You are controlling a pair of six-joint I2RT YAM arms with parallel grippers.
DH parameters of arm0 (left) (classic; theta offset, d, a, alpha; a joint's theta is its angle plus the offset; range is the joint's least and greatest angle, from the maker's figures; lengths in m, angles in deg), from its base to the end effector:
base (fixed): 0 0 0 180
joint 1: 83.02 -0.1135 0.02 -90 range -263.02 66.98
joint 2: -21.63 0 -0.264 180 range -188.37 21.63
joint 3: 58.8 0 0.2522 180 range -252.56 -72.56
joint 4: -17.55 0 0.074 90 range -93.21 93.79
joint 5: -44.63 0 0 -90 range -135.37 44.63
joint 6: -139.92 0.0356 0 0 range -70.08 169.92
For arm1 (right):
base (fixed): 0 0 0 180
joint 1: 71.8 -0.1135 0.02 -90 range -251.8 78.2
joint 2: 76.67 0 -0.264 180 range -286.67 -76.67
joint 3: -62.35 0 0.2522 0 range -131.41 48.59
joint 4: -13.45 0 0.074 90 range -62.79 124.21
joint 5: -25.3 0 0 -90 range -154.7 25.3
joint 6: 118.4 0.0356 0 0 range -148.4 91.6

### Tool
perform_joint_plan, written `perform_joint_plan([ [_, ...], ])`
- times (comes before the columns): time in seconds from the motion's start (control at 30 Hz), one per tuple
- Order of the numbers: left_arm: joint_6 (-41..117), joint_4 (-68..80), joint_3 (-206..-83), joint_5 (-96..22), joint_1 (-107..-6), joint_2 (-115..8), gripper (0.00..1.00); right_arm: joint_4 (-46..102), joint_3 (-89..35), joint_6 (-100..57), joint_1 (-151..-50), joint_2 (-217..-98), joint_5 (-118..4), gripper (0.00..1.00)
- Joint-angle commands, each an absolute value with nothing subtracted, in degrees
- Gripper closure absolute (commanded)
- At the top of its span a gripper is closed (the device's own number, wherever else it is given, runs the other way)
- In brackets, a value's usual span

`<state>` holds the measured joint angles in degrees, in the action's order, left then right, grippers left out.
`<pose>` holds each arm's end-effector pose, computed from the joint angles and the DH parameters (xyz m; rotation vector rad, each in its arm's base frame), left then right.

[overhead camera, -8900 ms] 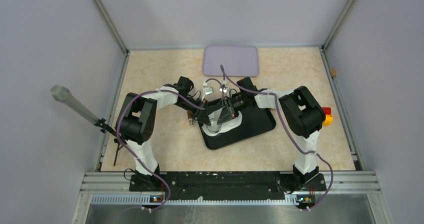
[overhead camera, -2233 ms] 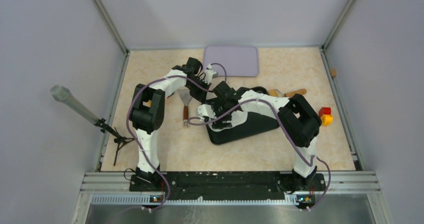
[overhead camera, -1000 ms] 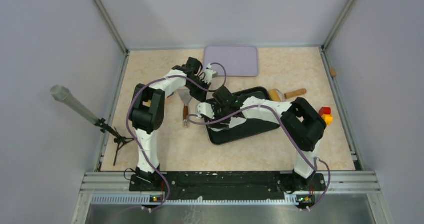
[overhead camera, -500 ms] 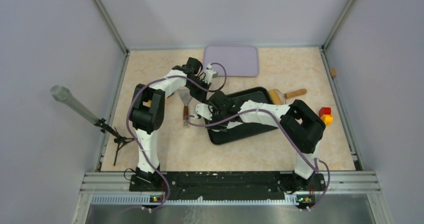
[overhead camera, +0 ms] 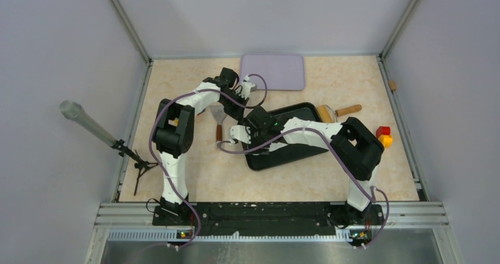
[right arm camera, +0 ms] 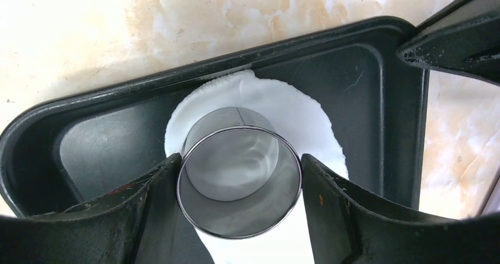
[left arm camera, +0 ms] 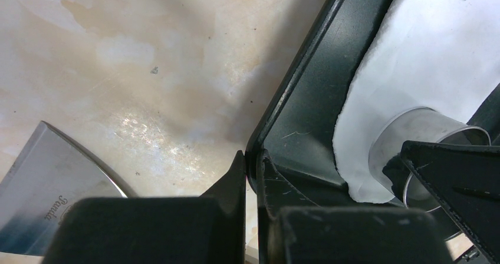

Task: Roll out the dumpling wrappers from the dough
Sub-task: Press the dumpling wrapper on the work surface.

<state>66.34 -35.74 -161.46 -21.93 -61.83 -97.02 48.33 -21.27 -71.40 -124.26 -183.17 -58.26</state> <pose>0.3928 -0.1675 0.1759 0.9817 2.5605 -0.5888 0.2318 0.3083 0.1761 -1.9392 1.7060 0.2063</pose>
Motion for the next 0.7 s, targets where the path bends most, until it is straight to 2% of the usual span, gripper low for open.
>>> perform_joint_plan([
  [0.0,66.5,-35.8,-159.9,-21.5,-61.1,-96.8,1.00,56.7,-20.7,-77.3,-123.5,-184.5,-53.1,0.45],
  [0.5,66.7,-35.8,-160.1,-21.1,-61.1,-96.6,1.00,58.4,-21.5,-87.1,-121.0,-185.2,-47.5,0.40],
  [0.67,66.6,-35.8,-159.9,-21.2,-61.2,-96.6,1.00,56.9,-23.2,-83.8,-121.0,-187.0,-49.4,0.40],
])
